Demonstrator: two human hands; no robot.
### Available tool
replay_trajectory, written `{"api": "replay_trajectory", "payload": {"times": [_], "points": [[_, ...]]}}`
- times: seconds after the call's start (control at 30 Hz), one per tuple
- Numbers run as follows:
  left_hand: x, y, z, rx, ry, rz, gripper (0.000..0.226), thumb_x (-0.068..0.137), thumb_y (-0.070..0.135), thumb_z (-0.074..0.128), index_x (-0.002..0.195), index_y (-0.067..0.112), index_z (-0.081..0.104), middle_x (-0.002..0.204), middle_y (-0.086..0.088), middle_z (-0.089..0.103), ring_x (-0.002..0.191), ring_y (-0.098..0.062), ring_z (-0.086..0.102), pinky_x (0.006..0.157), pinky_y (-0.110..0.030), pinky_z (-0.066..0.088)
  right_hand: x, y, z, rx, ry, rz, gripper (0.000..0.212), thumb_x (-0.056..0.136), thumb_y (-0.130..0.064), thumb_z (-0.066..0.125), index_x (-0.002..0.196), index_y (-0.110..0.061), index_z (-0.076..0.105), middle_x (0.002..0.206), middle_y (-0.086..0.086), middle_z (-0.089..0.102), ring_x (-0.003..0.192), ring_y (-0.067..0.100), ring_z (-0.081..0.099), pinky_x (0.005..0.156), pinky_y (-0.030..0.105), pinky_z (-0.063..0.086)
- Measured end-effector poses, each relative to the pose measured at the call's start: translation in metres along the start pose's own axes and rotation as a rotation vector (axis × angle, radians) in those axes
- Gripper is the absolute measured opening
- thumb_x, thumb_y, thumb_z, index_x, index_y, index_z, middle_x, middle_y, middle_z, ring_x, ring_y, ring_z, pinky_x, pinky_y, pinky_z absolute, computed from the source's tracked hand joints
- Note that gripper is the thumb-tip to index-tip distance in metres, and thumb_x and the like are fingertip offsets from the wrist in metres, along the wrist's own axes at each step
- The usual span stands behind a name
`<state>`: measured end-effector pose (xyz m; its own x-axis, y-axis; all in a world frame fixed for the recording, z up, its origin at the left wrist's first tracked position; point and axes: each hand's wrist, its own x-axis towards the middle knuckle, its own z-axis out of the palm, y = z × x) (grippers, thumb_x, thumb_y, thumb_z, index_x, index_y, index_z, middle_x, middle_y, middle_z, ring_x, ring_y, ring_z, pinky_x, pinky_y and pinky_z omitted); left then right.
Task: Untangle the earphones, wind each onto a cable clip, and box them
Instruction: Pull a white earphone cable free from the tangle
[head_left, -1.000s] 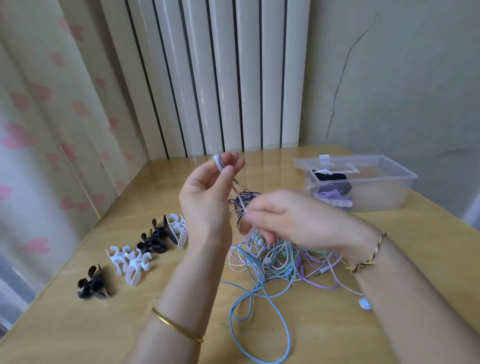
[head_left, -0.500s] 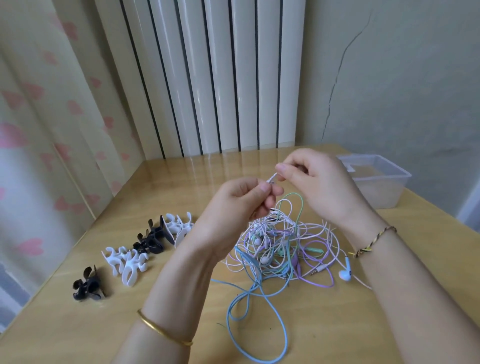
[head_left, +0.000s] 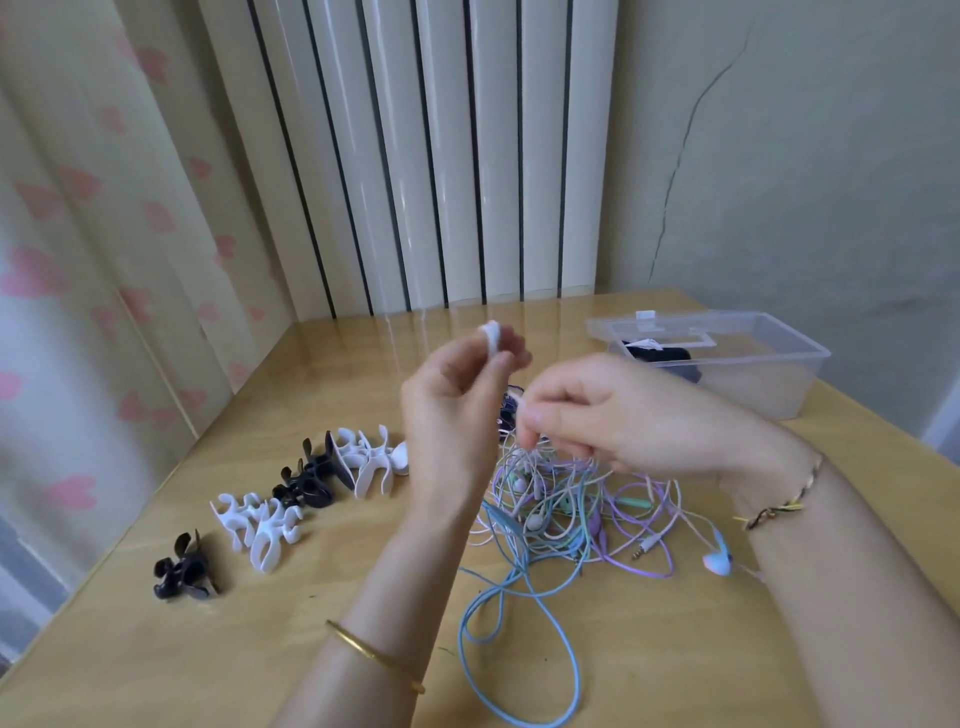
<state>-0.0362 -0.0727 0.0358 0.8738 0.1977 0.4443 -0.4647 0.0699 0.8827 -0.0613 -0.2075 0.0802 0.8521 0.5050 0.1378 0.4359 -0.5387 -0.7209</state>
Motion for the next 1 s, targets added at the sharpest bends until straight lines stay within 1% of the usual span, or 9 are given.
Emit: {"api": "replay_trajectory", "payload": {"times": [0.1, 0.2, 0.3, 0.43, 0.57, 0.63, 0.77, 0.87, 1.0], "points": [[-0.001, 0.002, 0.001, 0.217, -0.189, 0.044, 0.017, 0.095, 0.005, 0.052, 0.096, 0.005, 0.069, 0.071, 0.007, 0.066, 0.063, 0.002, 0.060, 0.062, -0.012, 0.046, -0.004, 0.002, -0.017, 0.040, 0.211, -0.050, 0.022, 0.094, -0.013, 0.051, 0.075, -0.015, 0.063, 0.045, -0.014, 0.048, 0.040, 0.000, 0.041, 0.043, 0.010, 0.032], [-0.004, 0.009, 0.003, 0.173, -0.370, -0.034, 0.026, 0.100, 0.013, 0.043, 0.094, 0.003, 0.067, 0.069, 0.001, 0.064, 0.059, -0.004, 0.056, 0.061, -0.013, 0.046, -0.001, 0.014, -0.024, -0.078, 0.419, -0.079, 0.020, 0.093, -0.011, 0.054, 0.075, -0.016, 0.062, 0.053, -0.014, 0.055, 0.053, 0.000, 0.048, 0.052, 0.015, 0.034], [-0.007, 0.015, 0.005, 0.036, -0.484, -0.184, 0.027, 0.100, 0.012, 0.042, 0.093, 0.002, 0.066, 0.067, 0.003, 0.059, 0.058, -0.006, 0.050, 0.065, -0.015, 0.043, 0.005, 0.023, -0.021, -0.140, 0.550, -0.100, 0.025, 0.092, -0.014, 0.057, 0.070, -0.026, 0.058, 0.066, -0.003, 0.060, 0.062, 0.013, 0.050, 0.064, 0.032, 0.038], [-0.002, 0.026, 0.003, -0.500, -0.408, -0.479, 0.022, 0.097, 0.014, 0.043, 0.087, 0.012, 0.063, 0.065, 0.008, 0.055, 0.054, -0.002, 0.052, 0.081, -0.027, 0.039, 0.011, 0.027, -0.015, -0.086, 0.474, -0.044, 0.029, 0.095, -0.018, 0.053, 0.067, -0.024, 0.058, 0.050, -0.005, 0.043, 0.044, 0.007, 0.039, 0.049, 0.027, 0.028], [0.000, 0.024, 0.004, -0.631, -0.194, -0.548, 0.013, 0.093, 0.013, 0.053, 0.093, 0.017, 0.065, 0.076, 0.007, 0.070, 0.067, -0.001, 0.066, 0.097, -0.034, 0.040, 0.013, 0.023, -0.006, -0.203, 0.269, 0.029, 0.029, 0.097, -0.019, 0.049, 0.071, -0.024, 0.059, 0.055, -0.007, 0.044, 0.050, 0.002, 0.042, 0.052, 0.018, 0.032], [0.000, 0.020, 0.005, -0.595, -0.086, -0.495, 0.012, 0.091, 0.011, 0.055, 0.093, 0.017, 0.065, 0.083, 0.004, 0.073, 0.076, -0.002, 0.069, 0.096, -0.036, 0.038, 0.012, 0.022, -0.002, -0.249, 0.168, 0.088, 0.023, 0.098, -0.022, 0.048, 0.084, -0.021, 0.065, 0.058, -0.005, 0.048, 0.050, 0.002, 0.043, 0.051, 0.017, 0.033], [-0.002, 0.015, 0.006, -0.487, -0.017, -0.339, 0.013, 0.091, 0.006, 0.056, 0.093, 0.014, 0.066, 0.093, -0.001, 0.074, 0.091, -0.009, 0.070, 0.089, -0.032, 0.043, 0.010, 0.012, 0.005, -0.271, -0.005, 0.090, 0.025, 0.098, -0.025, 0.046, 0.083, -0.023, 0.065, 0.057, -0.003, 0.050, 0.045, 0.003, 0.042, 0.047, 0.016, 0.032], [-0.004, 0.007, 0.005, -0.103, -0.015, -0.102, 0.016, 0.089, -0.002, 0.059, 0.091, 0.009, 0.069, 0.090, -0.001, 0.074, 0.089, -0.009, 0.071, 0.079, -0.019, 0.052, 0.001, 0.002, -0.001, -0.247, -0.072, 0.058, 0.024, 0.096, -0.025, 0.048, 0.077, -0.024, 0.063, 0.057, -0.004, 0.051, 0.045, 0.003, 0.042, 0.047, 0.017, 0.032], [-0.005, -0.001, 0.004, 0.304, -0.222, 0.043, 0.018, 0.092, 0.002, 0.055, 0.091, 0.014, 0.069, 0.079, 0.006, 0.071, 0.073, -0.001, 0.066, 0.068, -0.014, 0.048, -0.003, 0.005, -0.017, -0.225, 0.223, 0.029, 0.018, 0.092, -0.019, 0.055, 0.078, -0.019, 0.066, 0.053, -0.019, 0.054, 0.053, -0.004, 0.047, 0.054, 0.015, 0.034]]}}
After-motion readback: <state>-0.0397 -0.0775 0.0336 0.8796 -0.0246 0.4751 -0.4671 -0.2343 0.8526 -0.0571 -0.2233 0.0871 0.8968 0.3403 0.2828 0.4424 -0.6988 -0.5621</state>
